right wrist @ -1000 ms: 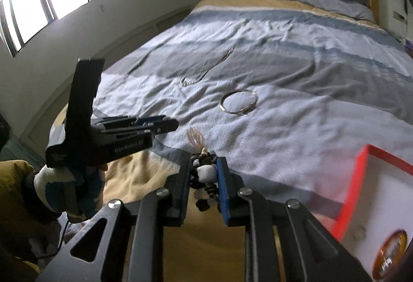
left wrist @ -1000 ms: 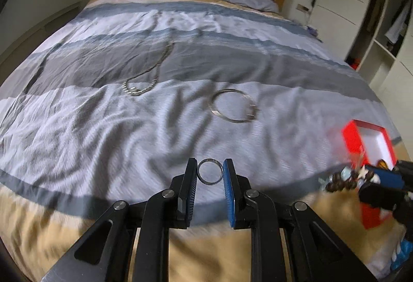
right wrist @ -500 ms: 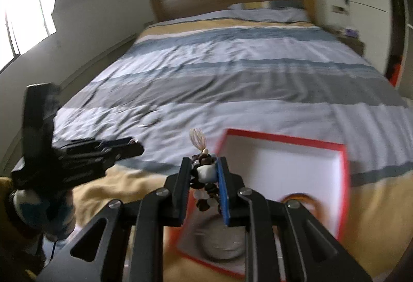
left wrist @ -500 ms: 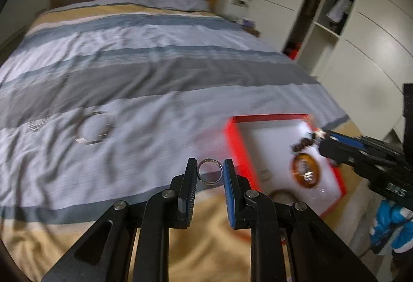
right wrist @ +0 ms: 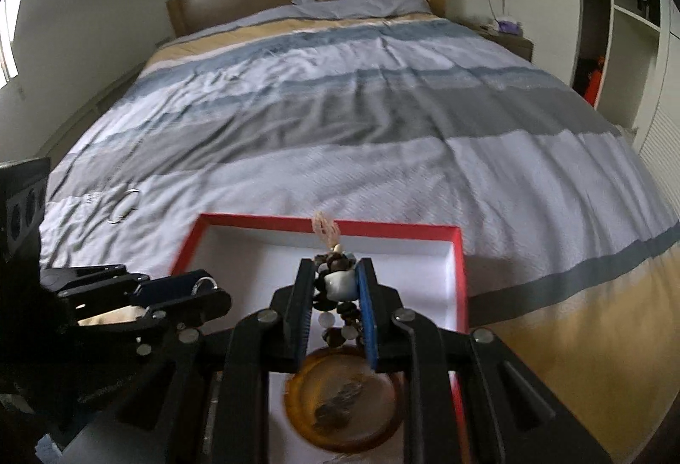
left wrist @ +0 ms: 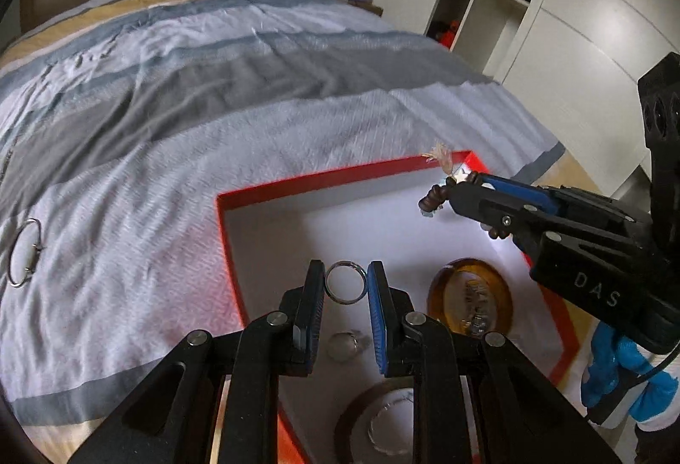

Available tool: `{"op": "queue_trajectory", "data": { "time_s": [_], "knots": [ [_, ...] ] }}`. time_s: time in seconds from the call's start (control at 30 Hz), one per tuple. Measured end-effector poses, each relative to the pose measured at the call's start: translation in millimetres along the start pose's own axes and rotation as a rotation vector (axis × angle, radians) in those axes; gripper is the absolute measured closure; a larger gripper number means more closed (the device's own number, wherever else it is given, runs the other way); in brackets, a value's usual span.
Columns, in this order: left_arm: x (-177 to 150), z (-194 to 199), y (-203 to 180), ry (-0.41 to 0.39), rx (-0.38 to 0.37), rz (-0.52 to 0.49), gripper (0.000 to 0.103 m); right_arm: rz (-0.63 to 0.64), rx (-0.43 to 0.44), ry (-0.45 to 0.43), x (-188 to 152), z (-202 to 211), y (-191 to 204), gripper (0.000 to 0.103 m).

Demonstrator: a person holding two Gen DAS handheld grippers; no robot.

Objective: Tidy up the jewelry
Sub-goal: 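Carry the ring and beaded bracelet into the red box and open both tools, then withdraw both open tools from the box back toward the bed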

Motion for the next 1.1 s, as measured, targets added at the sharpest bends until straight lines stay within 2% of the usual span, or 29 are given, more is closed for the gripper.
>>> {"op": "queue_trajectory", "data": {
  "time_s": [0.13,0.63,0.77,0.87,1.1],
  "knots": [
    [-5.7,-14.5,5.3,0.029,0.014,0.007,0.083,-0.013,-0.016,0.025,-6.9,-12.3,-8.6,0.084],
    [-8.2,-16.1,2.7,-0.01,0.076,-0.024,0.082,-0.046,-0.072,0.092,-16.8,-26.7,-19.9,0.083],
    [-10.2,-11.8,-3.0,-0.019,0.062,-0.035,0.07,-0.052,-0.076,0.088,-17.5,-25.0,-21.0,0.082],
    [-12.0,-6.2,-9.5,-0.027,0.061,-0.054,0.057,-0.057,-0.085,0.079,-17.4,-21.2,-22.0,0.072],
    [-13.6,26.3,-15.1,-0.066,0.077,-0.068,0.054,-0.061,-0.091,0.064,-23.7,0.7,-17.4,0.07]
  ]
}}
Point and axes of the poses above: each gripper's, at about its wrist camera, not at the fingertips, and z roughly against the way its jaws point, y to its left, x to its top, the point moved 9 cm from there along -z, roughly the way its jaws point, and after that the axes turned 6 degrees about y, right-handed, at the moved point
